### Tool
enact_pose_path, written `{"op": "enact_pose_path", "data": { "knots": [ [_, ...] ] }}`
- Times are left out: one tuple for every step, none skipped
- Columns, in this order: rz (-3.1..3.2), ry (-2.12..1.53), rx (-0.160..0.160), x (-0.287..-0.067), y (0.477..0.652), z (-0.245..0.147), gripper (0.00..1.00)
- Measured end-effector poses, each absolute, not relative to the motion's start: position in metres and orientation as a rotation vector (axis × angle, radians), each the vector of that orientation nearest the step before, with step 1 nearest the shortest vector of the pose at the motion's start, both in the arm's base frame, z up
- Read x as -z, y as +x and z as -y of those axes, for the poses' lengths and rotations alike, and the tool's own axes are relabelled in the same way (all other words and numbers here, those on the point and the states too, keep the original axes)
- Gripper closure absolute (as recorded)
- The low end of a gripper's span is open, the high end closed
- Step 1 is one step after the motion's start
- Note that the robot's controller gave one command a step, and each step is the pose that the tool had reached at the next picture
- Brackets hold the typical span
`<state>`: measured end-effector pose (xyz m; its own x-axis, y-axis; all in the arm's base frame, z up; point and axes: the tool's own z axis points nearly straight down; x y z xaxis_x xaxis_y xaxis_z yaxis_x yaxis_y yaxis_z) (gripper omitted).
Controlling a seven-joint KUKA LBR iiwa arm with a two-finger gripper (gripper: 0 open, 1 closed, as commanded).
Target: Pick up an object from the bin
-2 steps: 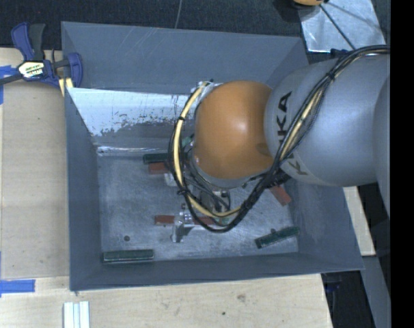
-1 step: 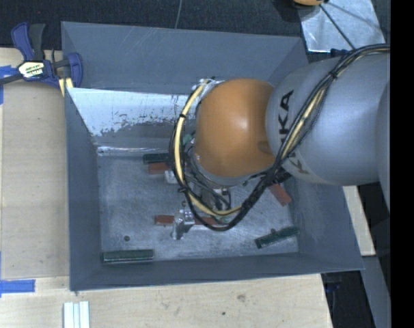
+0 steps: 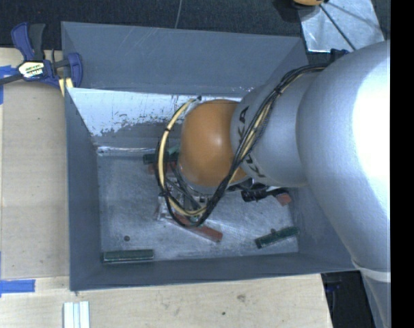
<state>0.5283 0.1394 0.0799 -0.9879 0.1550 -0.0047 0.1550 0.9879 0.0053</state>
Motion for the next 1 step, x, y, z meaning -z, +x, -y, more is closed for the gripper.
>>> {"op": "enact_pose_path", "data": {
  "knots": [
    [-3.127, 0.245, -0.008, -0.0799, 0.5283, -0.1394, 1.00]
  ]
}}
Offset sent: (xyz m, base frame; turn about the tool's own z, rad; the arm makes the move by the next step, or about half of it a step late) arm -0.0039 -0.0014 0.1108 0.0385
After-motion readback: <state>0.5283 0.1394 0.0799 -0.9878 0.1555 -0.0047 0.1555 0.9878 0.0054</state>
